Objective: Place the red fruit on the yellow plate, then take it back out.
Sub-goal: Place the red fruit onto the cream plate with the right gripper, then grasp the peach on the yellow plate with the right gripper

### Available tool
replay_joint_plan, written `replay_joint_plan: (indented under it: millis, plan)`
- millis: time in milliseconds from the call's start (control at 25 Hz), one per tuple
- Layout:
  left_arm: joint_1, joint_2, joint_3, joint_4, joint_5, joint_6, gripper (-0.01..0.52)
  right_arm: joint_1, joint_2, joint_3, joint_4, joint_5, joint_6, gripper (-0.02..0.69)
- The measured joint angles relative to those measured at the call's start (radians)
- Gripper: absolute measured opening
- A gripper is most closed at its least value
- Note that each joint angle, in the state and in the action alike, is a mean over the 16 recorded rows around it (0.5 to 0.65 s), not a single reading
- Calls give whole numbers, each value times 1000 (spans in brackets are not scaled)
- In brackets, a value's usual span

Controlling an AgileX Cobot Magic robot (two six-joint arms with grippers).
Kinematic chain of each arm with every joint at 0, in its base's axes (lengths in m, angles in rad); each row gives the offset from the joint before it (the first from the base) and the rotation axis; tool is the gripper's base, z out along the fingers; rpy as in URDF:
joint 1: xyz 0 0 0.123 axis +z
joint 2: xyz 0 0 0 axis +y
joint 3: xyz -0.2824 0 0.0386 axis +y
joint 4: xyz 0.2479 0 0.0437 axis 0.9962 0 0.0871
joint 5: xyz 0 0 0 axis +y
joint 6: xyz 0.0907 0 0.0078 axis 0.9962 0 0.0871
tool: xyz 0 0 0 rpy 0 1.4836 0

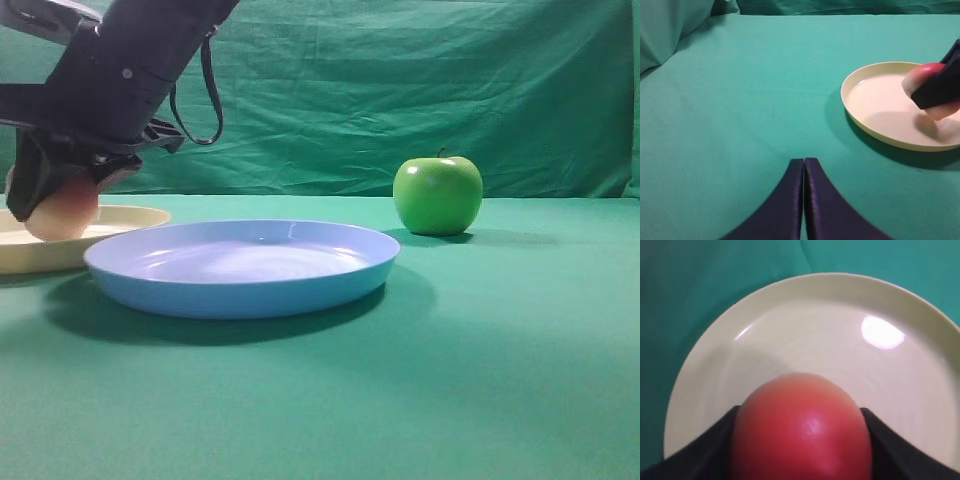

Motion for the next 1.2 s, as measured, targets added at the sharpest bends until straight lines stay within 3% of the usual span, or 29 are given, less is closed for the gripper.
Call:
replay_joint_plan:
  millis: [160,280,440,880,1000,1200]
  plan:
    - [0,0,0,0,0,0,0,0,-4,-10,-28,14,-5,617]
    - [0,0,0,0,0,0,0,-1,-17,-21,-55,38,12,614]
    - [0,0,0,0,0,0,0,-7,-55,-36,-91,86,63,504]
    - [0,0,0,0,0,0,0,-71,-232,-62,-154,299,328,73]
    - [0,0,0,0,0,0,0,-94,-281,-64,-172,368,401,16]
    - [0,0,0,0,0,0,0,-123,-360,-64,-224,464,526,0]
